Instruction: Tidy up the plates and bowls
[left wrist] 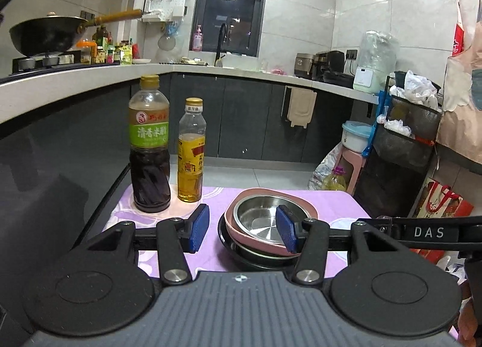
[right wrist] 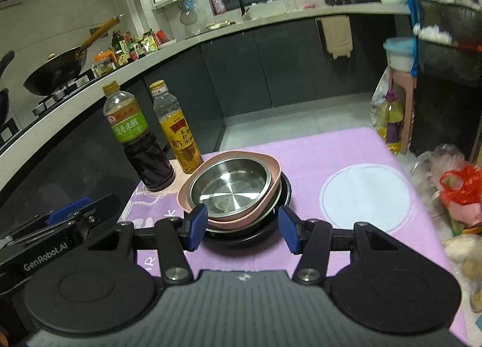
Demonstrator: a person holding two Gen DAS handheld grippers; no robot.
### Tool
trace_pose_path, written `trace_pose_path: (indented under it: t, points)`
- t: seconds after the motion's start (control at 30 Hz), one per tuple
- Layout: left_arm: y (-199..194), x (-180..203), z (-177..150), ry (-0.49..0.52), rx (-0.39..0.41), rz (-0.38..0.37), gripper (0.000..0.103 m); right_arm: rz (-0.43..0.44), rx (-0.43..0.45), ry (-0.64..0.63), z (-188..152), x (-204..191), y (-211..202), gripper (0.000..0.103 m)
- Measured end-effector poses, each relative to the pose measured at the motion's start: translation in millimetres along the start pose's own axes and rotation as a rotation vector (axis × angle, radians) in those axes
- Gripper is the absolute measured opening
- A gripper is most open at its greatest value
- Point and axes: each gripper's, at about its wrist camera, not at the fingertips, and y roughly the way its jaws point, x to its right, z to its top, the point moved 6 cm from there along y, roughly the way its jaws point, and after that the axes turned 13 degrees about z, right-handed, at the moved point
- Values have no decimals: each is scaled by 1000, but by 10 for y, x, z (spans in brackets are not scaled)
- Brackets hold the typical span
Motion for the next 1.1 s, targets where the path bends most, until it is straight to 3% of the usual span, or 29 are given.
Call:
trace_pose_path:
  t: [0.2, 0.33, 0.67, 1.1]
  points:
    - [-269, -53, -113, 5, -8, -4, 46, -62, 3, -63, -149, -152, -152, 54]
    - [-415, -107, -194, -6, -15, 46, 46, -60, -2, -66, -289, -208, -252, 54]
    - [-575, -269, -426, -55, -136, 91, 47, -88, -5, -127, -561, -412, -431, 54]
    - [-823, -281, -464, -30, -85, 81, 47, -96, -10, -147, -700, -543, -511, 54]
